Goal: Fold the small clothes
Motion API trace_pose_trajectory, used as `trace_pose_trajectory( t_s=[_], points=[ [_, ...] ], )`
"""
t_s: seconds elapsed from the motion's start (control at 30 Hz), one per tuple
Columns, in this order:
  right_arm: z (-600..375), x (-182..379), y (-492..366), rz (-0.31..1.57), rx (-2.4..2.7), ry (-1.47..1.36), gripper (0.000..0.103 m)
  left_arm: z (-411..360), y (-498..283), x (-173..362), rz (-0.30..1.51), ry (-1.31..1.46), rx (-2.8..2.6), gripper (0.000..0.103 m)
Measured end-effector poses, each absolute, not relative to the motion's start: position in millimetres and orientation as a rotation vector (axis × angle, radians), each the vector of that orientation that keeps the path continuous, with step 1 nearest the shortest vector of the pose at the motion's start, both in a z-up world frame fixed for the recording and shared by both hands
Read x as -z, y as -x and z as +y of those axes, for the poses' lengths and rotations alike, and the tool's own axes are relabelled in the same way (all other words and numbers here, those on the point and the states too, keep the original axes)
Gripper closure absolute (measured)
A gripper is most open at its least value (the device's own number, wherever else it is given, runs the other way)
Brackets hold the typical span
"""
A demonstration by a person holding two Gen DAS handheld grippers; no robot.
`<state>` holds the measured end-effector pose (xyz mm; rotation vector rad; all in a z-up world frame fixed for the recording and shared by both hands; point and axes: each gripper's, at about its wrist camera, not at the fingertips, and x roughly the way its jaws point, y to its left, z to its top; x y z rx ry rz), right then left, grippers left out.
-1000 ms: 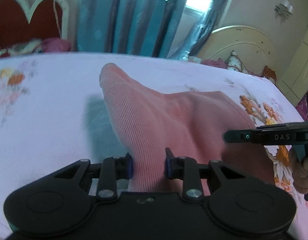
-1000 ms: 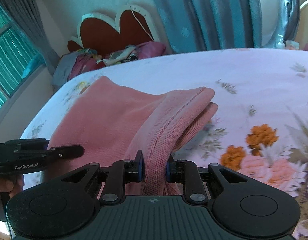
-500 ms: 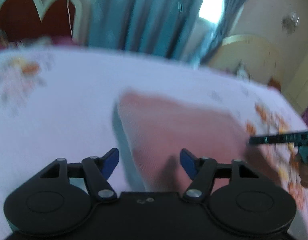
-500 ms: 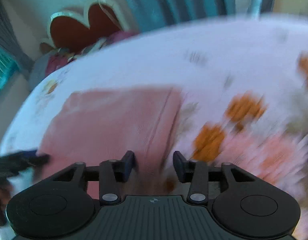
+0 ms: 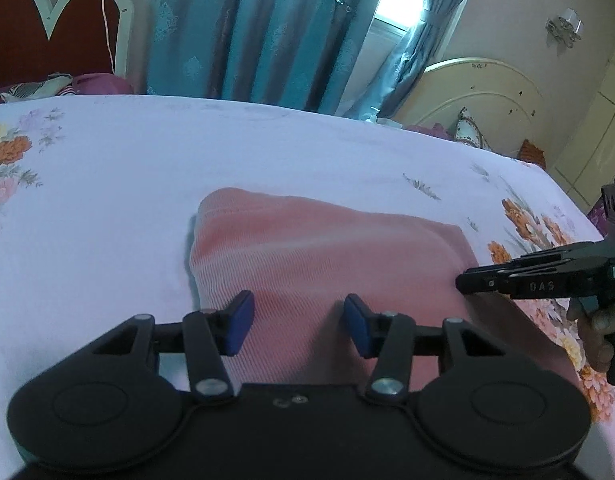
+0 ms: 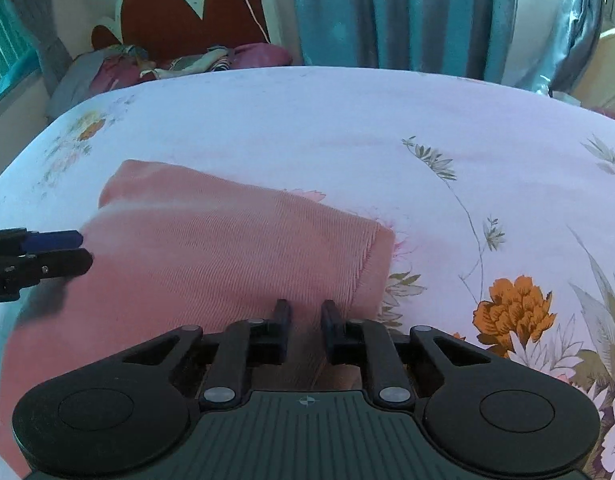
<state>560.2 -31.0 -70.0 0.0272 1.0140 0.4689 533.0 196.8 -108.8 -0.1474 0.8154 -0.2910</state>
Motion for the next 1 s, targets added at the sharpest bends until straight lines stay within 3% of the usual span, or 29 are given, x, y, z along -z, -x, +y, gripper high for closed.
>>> trace_pose_trajectory(
  t_s=[0.23, 0.47, 0.53, 0.73, 1.0],
  points=[
    [-45, 19, -483, 0.917, -0.615, 0.029, 0.088, 203, -459, 77, 0.709, 0.216, 0.352, 0.071],
    [-51, 42, -443, 0.970, -0.638, 0.120, 0.088, 180, -409, 109, 0.785, 0.199, 0.366, 0.072],
    [-54, 51, -443, 0.963, -0.577, 0.151, 0.103, 176, -409, 116, 0.798, 0.197, 0.357, 0.072],
    [-59, 59, -446, 0.943, -0.448, 0.198, 0.103, 166, -398, 125, 0.831, 0.181, 0.316, 0.072],
    [-72, 27, -397, 0.891, -0.590, 0.094, 0.103, 168, -358, 123, 0.813, 0.220, 0.222, 0.072]
  ],
)
